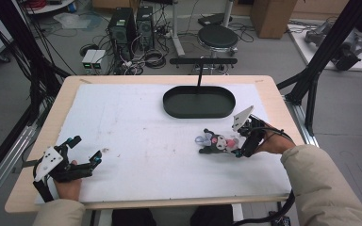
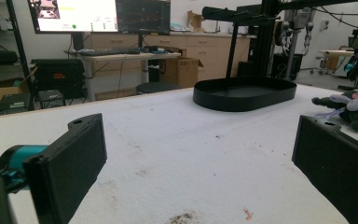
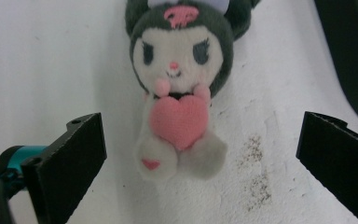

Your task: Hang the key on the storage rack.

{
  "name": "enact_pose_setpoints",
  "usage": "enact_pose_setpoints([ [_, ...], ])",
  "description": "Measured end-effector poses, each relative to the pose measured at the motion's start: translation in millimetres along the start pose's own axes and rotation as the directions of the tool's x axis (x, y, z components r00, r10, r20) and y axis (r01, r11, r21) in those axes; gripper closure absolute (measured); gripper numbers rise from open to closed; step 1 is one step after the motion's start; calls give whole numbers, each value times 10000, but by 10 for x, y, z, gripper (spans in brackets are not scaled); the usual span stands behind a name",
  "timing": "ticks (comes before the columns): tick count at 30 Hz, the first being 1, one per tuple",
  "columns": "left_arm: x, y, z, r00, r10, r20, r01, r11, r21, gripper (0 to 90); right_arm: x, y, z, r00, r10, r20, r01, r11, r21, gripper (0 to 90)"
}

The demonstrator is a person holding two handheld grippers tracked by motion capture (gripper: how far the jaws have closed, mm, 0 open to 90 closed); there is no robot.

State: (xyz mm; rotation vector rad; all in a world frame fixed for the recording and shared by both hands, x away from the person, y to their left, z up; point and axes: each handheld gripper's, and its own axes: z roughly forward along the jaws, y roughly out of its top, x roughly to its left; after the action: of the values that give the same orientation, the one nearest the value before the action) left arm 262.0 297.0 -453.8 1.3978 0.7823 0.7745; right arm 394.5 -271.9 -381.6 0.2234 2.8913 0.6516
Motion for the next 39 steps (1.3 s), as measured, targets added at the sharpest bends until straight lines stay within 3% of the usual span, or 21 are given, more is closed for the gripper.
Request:
enact_pose_setpoints([
  [4, 0, 0, -1, 10000, 5, -1, -5, 10000, 0, 34, -17, 7, 44, 9999, 104, -100, -102, 9997, 214, 5],
  [7, 1, 0, 0, 10000, 22, -9, -22, 10000, -6, 34, -4, 25, 94, 9991, -176, -381, 191, 9991, 384, 6],
  [11, 0, 0, -1, 10000, 5, -3, -5, 10000, -8, 34, 3, 42, 136, 9975, -203, -677, 245, 9977, 624, 42],
  [16, -1, 0, -1, 10000, -3, 8, 3, 10000, -15, 33, -11, 50, 174, 9976, -166, -670, 215, 9972, 719, 65],
  [18, -1, 0, -1, 10000, 5, 7, -5, 10000, -16, 33, -19, 53, 182, 9962, -66, -864, 133, 9969, 771, 171],
  [26, -1, 0, -2, 10000, 28, 5, -28, 10000, -18, 34, -49, 51, 211, 9945, -27, -1046, 141, 9939, 1091, 309],
  [27, -1, 0, -2, 10000, 28, 4, -28, 10000, -19, 34, -60, 50, 222, 9935, 86, -1139, 57, 9922, 1245, 409],
  [28, -1, 0, -2, 10000, 28, 4, -28, 10000, -19, 34, -60, 50, 222, 9935, 86, -1139, 57, 9922, 1245, 409],
  [29, -3, 0, -1, 10000, 0, 2, 0, 10000, -33, 34, -51, 58, 210, 9933, 104, -1148, 52, 9908, 1350, 493],
  [38, -1, 0, 0, 10000, 19, -2, -19, 10000, -22, 34, -81, 54, 181, 9921, 690, -1044, -551, 9899, 1308, 548],
  [39, -1, 0, 0, 10000, 14, -2, -14, 10000, -22, 33, -90, 45, 166, 9896, 989, -1043, -852, 9881, 1279, 550],
])
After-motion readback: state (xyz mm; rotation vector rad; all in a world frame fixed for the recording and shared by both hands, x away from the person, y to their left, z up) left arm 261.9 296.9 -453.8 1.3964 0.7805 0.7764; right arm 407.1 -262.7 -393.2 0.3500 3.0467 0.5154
